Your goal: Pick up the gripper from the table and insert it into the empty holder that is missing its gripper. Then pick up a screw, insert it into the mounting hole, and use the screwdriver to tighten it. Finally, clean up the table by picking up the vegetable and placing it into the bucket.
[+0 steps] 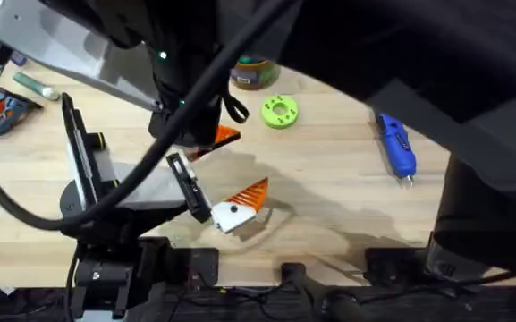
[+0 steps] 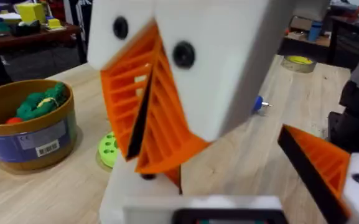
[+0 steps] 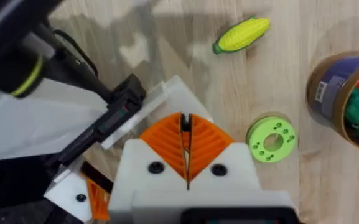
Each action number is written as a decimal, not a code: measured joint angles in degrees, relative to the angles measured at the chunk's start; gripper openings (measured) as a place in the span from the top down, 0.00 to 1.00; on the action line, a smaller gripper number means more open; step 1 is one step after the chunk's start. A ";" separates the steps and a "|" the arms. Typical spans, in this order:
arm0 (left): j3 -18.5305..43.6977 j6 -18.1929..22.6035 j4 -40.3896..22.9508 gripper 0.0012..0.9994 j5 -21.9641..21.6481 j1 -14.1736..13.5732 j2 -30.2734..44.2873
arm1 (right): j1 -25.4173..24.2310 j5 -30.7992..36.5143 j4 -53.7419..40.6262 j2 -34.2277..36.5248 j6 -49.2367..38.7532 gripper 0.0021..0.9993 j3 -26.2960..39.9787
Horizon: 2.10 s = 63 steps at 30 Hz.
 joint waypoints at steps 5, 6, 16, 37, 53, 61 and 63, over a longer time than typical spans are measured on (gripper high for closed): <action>0.00 0.00 0.00 0.01 0.00 0.00 -0.02 | 0.00 0.00 0.05 0.02 0.00 1.00 0.00; 0.00 0.00 0.00 0.01 0.00 0.00 -0.01 | 0.00 -0.02 0.08 0.00 0.00 1.00 0.00; 0.00 0.00 0.00 0.01 0.00 0.00 -0.02 | 0.00 -0.02 0.03 0.00 0.00 1.00 0.00; 0.00 -0.59 -0.04 0.01 0.02 0.00 -0.01 | 0.37 -0.44 -0.16 0.98 0.02 1.00 0.02; 0.00 -0.63 -0.04 0.01 0.03 0.00 0.00 | 0.37 -0.49 -0.14 0.98 0.51 0.82 0.02; 0.00 -0.79 -0.09 0.01 0.22 0.00 0.00 | -0.81 1.73 -0.60 0.96 0.18 0.15 0.90; 0.00 -0.78 -0.09 0.01 0.22 0.00 0.00 | -0.74 1.77 -0.60 0.96 0.17 0.15 0.90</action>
